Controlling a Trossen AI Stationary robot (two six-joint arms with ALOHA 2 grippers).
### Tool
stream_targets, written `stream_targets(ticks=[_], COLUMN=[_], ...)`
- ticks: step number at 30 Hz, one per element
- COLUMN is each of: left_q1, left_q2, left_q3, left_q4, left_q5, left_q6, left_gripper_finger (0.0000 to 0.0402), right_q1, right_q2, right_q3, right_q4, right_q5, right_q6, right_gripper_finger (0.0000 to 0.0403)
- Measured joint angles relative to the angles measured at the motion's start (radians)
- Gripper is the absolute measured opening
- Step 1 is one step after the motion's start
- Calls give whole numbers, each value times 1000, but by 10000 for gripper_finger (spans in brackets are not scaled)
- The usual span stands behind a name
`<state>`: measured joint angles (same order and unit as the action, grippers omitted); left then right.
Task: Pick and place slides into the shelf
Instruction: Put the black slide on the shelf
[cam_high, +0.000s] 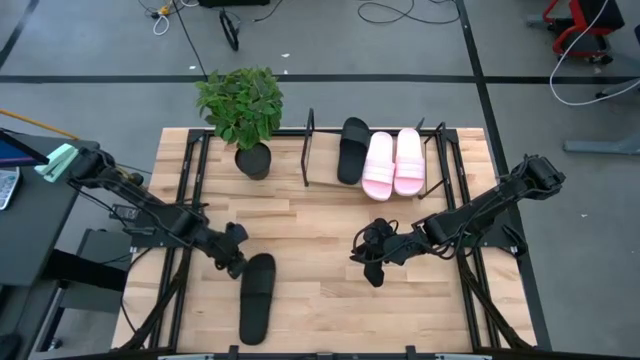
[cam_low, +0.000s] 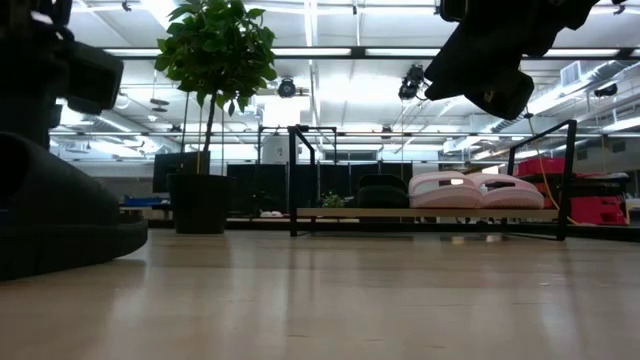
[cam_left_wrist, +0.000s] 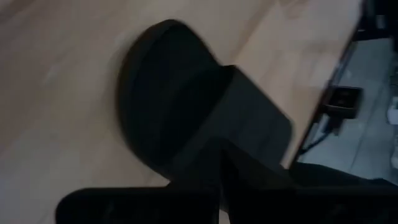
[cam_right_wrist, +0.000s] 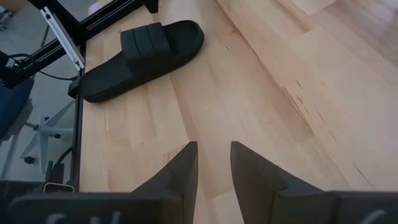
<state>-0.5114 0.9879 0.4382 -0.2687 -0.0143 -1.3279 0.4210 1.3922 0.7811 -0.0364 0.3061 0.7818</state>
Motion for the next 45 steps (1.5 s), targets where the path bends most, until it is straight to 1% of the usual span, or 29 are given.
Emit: stream_targets(ticks=[5, 8, 10, 14, 17, 19, 22, 24, 26, 28, 33, 36, 42, 45], left_q1=[19, 58, 99, 174, 213, 234, 273, 298, 316, 327, 351, 363, 386, 388], left_q2=[-15, -13, -13, -13, -3, 7, 48, 87, 137, 183, 272, 305, 383, 436], left_q3=[16, 16, 16, 16, 16, 16, 17, 17, 18, 17, 17, 17, 17, 22], left_q4=[-23, -40, -45, -44, -29, -28, -14, 2, 36, 61, 122, 139, 179, 201], left_q5=[-10, -46, -59, -62, -61, -57, 9, 83, 144, 176, 195, 231, 368, 399], left_q6=[47, 108, 157, 268, 361, 396, 435, 475, 531, 598, 761, 843, 903, 917], left_gripper_finger=[24, 36, 52, 102, 150, 183, 222, 239, 247, 248, 238, 233, 235, 236], right_q1=[0, 0, 0, 0, 0, 0, 0, 0, 0, 0, 0, 0, 0, 0], right_q2=[0, 0, 0, 0, 0, 0, 0, 0, 0, 0, 0, 0, 0, 0], right_q3=[0, 0, 0, 0, 0, 0, 0, 0, 0, 0, 0, 0, 0, 0], right_q4=[0, 0, 0, 0, 0, 1, 3, 7, 8, 8, 8, 9, 9, 8], right_q5=[0, 0, 0, 0, 0, 0, 0, 0, 0, 0, 0, 0, 0, 0], right_q6=[-12, -19, -19, -16, -15, -15, -7, -7, -6, 0, 21, 30, 38, 37], right_gripper_finger=[100, 100, 100, 100, 100, 100, 100, 100, 100, 100, 100, 100, 100, 100])
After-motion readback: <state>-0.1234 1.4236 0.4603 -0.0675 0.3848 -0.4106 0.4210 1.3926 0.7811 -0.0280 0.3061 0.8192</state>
